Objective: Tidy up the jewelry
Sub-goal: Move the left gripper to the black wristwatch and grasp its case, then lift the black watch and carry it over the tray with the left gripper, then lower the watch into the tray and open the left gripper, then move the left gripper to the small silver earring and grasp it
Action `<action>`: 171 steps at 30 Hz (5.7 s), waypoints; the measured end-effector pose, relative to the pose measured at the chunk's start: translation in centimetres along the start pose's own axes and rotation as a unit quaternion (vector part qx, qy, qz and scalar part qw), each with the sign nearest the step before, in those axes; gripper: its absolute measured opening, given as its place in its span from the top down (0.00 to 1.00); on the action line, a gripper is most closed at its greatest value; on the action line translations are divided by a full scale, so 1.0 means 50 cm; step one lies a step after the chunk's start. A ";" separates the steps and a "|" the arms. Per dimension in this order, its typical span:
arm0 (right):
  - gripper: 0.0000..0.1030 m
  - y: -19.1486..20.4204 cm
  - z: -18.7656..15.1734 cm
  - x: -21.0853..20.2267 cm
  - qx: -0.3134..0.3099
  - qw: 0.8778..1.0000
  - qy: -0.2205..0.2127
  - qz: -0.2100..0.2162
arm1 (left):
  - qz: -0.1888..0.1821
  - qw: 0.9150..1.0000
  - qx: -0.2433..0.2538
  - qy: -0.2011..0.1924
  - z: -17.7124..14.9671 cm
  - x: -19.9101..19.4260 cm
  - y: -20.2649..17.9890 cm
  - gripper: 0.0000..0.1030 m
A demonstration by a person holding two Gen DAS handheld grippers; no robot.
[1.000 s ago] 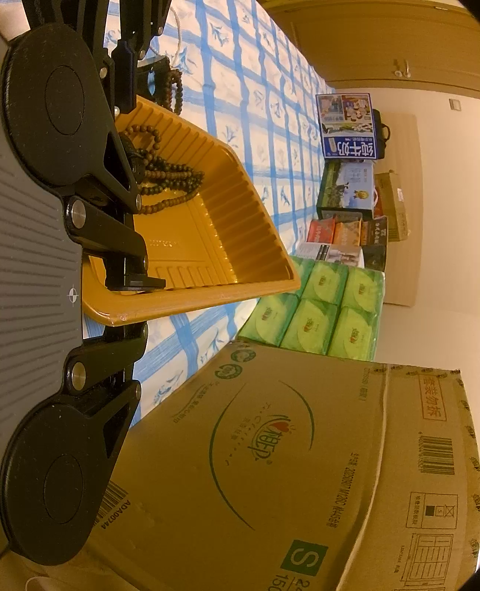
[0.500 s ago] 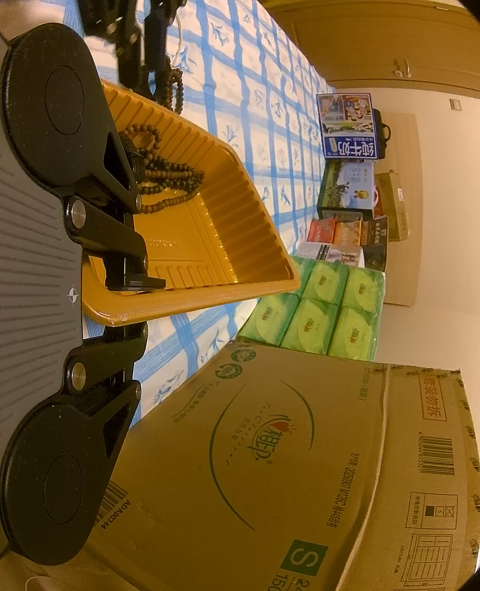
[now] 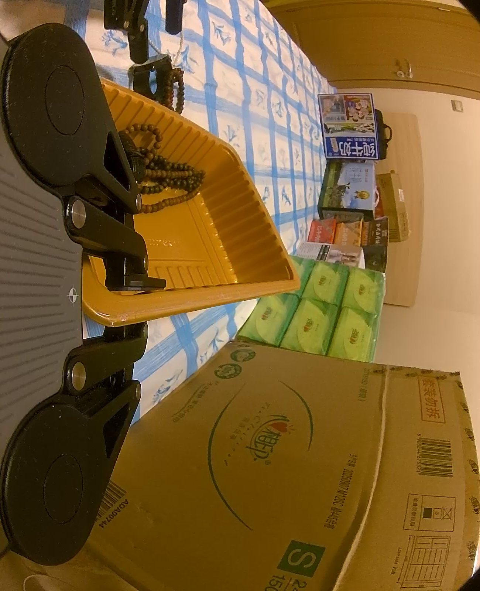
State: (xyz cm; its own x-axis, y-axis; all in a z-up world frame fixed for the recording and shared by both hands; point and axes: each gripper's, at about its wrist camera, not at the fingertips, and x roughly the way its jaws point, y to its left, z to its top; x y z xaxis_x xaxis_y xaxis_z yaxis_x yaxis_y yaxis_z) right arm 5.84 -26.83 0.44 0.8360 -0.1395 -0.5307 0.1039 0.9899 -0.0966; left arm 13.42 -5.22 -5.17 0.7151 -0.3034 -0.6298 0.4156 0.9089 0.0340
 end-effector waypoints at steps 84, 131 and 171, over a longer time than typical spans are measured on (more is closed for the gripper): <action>0.95 0.003 0.000 0.000 -0.004 1.000 -0.001 -0.002 | -0.043 0.998 0.023 -0.031 0.046 -0.057 -0.053 0.59; 0.94 0.010 0.001 -0.003 -0.005 1.000 -0.002 -0.001 | -0.198 0.976 0.089 -0.035 0.088 -0.017 -0.192 0.58; 0.94 0.012 -0.002 -0.002 -0.004 1.000 -0.002 0.000 | 0.044 0.999 -0.002 -0.003 -0.048 -0.005 0.008 0.53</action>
State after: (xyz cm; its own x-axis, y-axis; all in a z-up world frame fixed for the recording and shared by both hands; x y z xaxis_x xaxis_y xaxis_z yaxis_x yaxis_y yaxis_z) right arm 5.80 -26.20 0.35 0.8377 -0.1404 -0.5278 0.1006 0.9895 -0.1034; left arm 12.07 -4.11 -6.86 0.7520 -0.2242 -0.6199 0.3494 0.9330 0.0864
